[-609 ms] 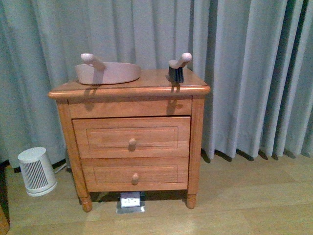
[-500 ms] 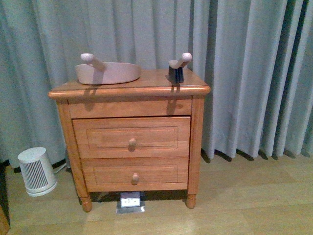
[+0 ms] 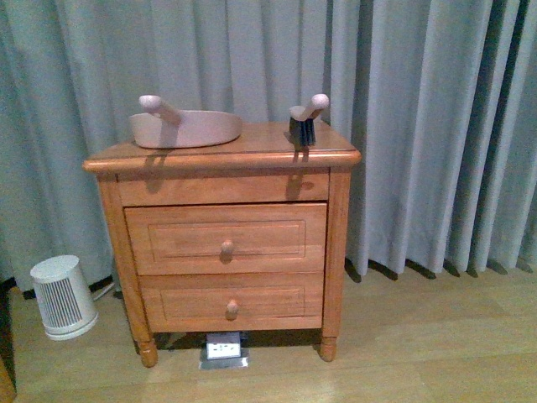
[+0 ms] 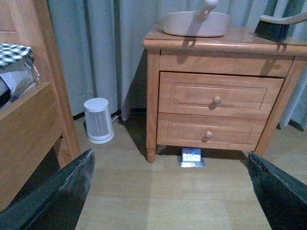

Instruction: Clean up trash

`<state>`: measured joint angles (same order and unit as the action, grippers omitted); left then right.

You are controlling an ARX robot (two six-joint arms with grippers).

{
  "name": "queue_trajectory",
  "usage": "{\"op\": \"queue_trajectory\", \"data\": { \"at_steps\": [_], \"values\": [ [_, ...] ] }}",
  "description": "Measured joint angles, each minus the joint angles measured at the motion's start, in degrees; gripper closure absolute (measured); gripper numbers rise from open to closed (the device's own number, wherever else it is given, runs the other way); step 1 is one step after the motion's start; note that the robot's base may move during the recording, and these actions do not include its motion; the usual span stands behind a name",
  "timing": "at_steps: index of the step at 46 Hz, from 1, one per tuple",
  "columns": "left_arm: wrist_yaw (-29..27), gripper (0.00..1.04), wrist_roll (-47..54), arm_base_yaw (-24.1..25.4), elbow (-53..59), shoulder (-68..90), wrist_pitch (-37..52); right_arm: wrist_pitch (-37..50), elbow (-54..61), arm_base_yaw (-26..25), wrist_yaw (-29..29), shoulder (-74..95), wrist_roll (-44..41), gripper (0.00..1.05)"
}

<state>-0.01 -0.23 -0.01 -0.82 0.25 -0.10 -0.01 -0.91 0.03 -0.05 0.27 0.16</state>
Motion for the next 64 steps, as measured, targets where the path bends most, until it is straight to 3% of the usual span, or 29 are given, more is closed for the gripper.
{"op": "queue_trajectory", "data": {
  "at_steps": [64],
  "values": [
    [0.0, 0.08, 0.0, 0.0, 0.0, 0.0, 0.0, 0.0, 0.0, 0.0, 0.0, 0.0, 0.0, 0.07]
  ]
}}
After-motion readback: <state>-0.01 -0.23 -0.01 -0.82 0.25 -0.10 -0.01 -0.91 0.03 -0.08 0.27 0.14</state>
